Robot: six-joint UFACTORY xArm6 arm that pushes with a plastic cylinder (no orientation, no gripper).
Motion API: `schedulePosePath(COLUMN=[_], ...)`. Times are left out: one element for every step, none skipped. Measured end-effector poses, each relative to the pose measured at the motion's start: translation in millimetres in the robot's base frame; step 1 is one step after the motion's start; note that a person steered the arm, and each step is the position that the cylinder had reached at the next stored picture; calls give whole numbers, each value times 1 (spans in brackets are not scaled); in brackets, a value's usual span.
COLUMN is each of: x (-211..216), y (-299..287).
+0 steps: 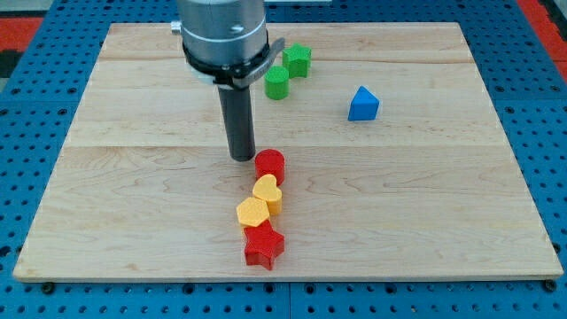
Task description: Separate the green blocks from each other
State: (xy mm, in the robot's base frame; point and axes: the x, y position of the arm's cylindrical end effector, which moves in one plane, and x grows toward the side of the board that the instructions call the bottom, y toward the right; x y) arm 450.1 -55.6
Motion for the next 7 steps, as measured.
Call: schedulePosePath(x=[-16, -41, -59, -68, -67, -65, -66], y=[9, 9, 9, 9, 17, 39, 51])
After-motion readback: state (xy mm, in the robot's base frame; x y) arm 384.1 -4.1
